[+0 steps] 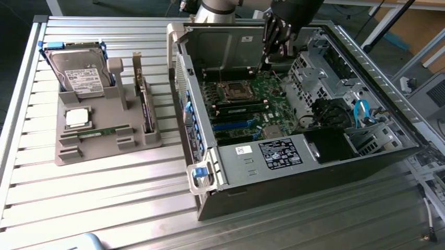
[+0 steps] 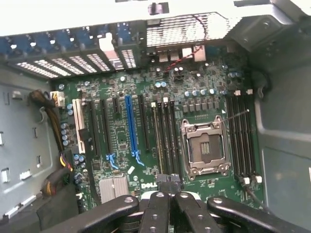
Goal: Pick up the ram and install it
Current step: 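Press down the ram until it locks into place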
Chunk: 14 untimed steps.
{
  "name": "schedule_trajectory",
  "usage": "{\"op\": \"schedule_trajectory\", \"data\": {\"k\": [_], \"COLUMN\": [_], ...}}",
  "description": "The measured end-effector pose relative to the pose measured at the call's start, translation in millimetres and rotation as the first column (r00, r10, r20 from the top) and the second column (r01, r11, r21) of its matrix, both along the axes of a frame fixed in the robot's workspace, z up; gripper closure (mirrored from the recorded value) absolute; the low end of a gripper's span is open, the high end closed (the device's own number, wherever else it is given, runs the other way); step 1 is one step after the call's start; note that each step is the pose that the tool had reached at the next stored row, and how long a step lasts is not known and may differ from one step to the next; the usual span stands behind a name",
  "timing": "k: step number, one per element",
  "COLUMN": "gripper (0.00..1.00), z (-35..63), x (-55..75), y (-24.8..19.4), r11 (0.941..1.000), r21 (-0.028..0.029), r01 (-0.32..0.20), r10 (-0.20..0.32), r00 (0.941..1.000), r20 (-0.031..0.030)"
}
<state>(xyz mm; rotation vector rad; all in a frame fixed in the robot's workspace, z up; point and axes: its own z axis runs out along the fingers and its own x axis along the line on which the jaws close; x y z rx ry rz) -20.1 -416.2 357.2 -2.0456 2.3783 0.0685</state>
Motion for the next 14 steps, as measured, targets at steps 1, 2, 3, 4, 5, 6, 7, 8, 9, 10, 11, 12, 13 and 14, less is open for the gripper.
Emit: {"op": "schedule_trajectory", "data": {"k": [1,2,3,4,5,6,7,8,9,10,11,12,13,14], "gripper": [0.89,0.89,0.89,0.89,0.89,0.89,0.89,0.89,0.89,0.89,0.89,0.89,0.89,0.89], "z": [0.0,0.0,0.0,0.0,0.0,0.0,0.0,0.0,0.0,0.0,0.0,0.0,0.0,0.0], "x": [0.0,0.0,0.0,0.0,0.0,0.0,0.0,0.0,0.0,0.0,0.0,0.0,0.0,0.0], "y": [0.0,0.0,0.0,0.0,0.0,0.0,0.0,0.0,0.0,0.0,0.0,0.0,0.0,0.0], "r11": [0.9999,0.9996,0.9991,0.9984,0.9974,0.9962,0.9950,0.9935,0.9910,0.9889,0.9867,0.9842,0.9816,0.9784], "r21": [0.0000,0.0000,0.0000,0.0000,0.0000,0.0000,0.0000,0.0000,0.0000,0.0001,0.0000,0.0000,0.0000,0.0000], "r01": [0.013,0.028,0.042,0.056,0.071,0.087,0.099,0.114,0.134,0.148,0.163,0.177,0.191,0.207], "r10": [-0.013,-0.028,-0.042,-0.056,-0.071,-0.087,-0.099,-0.114,-0.134,-0.148,-0.163,-0.177,-0.191,-0.207], "r00": [0.9999,0.9996,0.9991,0.9984,0.9974,0.9962,0.9950,0.9935,0.9910,0.9889,0.9867,0.9842,0.9816,0.9784], "r20": [0.0000,0.0000,0.0000,0.0000,0.0000,0.0000,0.0000,0.0000,0.0000,0.0000,0.0000,0.0001,0.0000,0.0000]}}
